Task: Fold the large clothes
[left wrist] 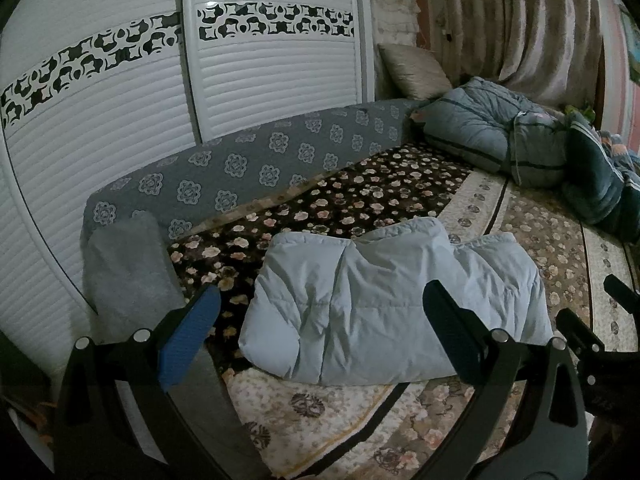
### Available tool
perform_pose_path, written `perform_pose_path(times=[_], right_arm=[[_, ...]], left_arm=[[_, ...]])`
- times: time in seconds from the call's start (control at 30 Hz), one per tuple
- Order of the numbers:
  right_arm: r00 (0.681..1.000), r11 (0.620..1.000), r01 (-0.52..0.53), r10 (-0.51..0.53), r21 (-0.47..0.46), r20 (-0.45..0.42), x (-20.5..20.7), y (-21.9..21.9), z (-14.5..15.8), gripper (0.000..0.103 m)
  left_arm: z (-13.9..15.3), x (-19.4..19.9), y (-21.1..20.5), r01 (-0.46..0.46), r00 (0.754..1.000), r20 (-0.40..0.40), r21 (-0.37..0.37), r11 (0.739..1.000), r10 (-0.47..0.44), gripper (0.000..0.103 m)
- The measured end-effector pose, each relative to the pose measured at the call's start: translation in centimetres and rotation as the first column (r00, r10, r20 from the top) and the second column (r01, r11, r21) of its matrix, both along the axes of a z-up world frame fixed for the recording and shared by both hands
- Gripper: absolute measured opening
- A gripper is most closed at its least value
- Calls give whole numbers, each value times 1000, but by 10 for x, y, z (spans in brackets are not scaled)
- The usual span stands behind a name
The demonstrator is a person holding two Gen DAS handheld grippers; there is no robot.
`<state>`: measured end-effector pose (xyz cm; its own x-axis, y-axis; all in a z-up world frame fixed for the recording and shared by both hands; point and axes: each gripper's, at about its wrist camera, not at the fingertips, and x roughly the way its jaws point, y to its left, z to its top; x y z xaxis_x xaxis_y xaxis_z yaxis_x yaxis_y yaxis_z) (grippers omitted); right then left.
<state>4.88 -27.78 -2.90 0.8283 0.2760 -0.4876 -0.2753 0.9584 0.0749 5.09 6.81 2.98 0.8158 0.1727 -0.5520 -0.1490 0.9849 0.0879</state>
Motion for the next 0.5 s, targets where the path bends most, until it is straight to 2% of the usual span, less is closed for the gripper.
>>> perform_pose_path(times=[0.5], right_arm=[[1000, 1000, -1, 1, -1, 2, 0, 0, 0, 101]], left_arm=[[0, 0, 1, -4, 1000, 0, 1, 1000, 4, 100]])
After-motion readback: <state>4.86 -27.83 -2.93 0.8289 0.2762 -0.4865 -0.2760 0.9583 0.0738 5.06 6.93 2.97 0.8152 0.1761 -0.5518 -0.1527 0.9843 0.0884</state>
